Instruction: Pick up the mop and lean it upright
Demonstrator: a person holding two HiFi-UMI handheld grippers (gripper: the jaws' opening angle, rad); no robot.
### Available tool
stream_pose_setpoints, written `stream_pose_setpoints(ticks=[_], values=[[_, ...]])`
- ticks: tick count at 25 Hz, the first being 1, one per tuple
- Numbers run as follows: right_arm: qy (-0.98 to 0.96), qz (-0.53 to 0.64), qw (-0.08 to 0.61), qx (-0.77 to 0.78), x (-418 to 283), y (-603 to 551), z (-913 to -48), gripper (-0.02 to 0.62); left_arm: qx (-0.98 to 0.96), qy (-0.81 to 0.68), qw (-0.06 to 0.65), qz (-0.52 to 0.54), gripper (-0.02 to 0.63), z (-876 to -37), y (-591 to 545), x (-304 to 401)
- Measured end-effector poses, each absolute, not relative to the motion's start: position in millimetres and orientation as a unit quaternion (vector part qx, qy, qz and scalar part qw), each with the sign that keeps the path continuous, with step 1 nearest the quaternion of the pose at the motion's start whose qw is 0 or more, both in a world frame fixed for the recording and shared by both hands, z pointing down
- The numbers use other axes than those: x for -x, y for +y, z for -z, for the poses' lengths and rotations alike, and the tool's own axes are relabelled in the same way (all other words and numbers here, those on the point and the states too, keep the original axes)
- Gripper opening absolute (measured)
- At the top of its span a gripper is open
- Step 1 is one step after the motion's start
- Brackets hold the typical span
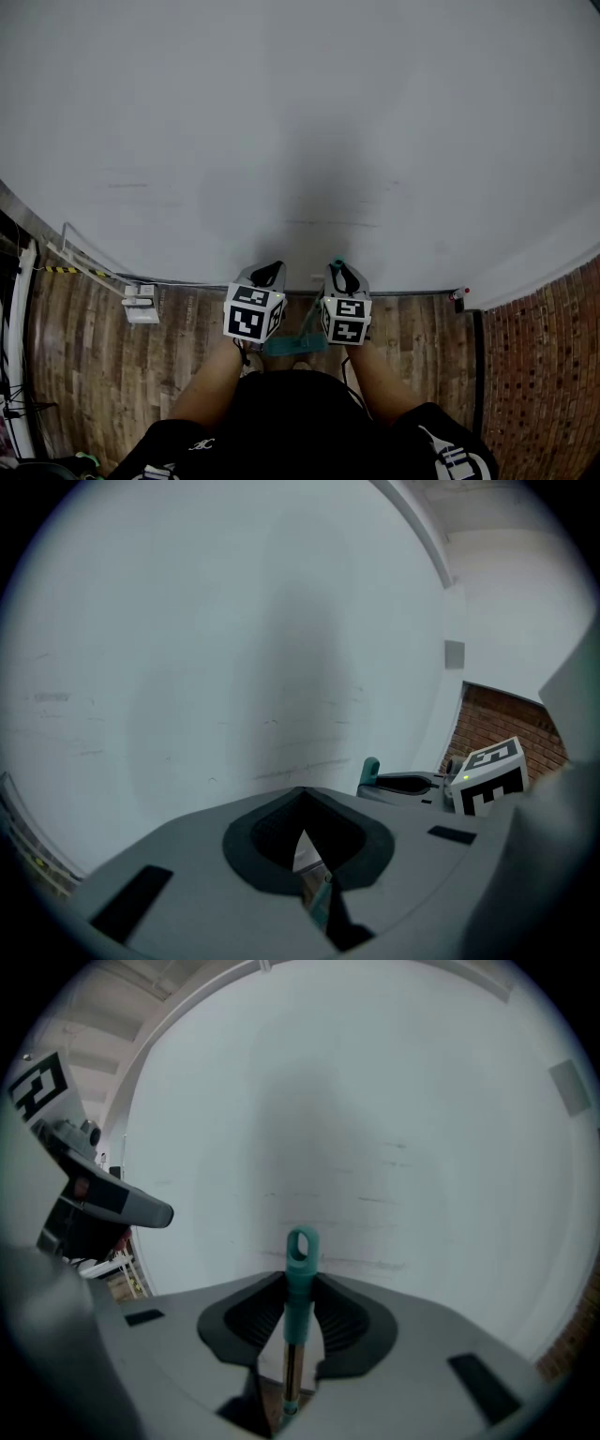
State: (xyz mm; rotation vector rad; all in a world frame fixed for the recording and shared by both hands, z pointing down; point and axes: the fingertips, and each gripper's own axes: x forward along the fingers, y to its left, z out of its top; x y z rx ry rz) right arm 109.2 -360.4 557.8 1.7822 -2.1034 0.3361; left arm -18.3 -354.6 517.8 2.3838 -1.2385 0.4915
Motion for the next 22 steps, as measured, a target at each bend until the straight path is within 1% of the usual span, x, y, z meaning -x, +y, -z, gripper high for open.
stream_pose_setpoints(ticks=[8, 17, 22], values=[[-0.752, -0.107, 0.19, -0.622, -103, -368, -560, 0.109, -0.844, -0.461, 0.206, -0.18, -0.003, -520, -352, 30], [-0.751, -0.104, 0.194, -0.622, -101, -400, -570, 0.11, -0.823, -0.494, 0.209, -0.184, -0.003, -523, -342, 60], [-0.745, -0.095, 0.209, -0.627, -99, -425, -577, 0.114, -0.814, -0.508, 0.213, -0.184, -0.003, -525, -335, 71]])
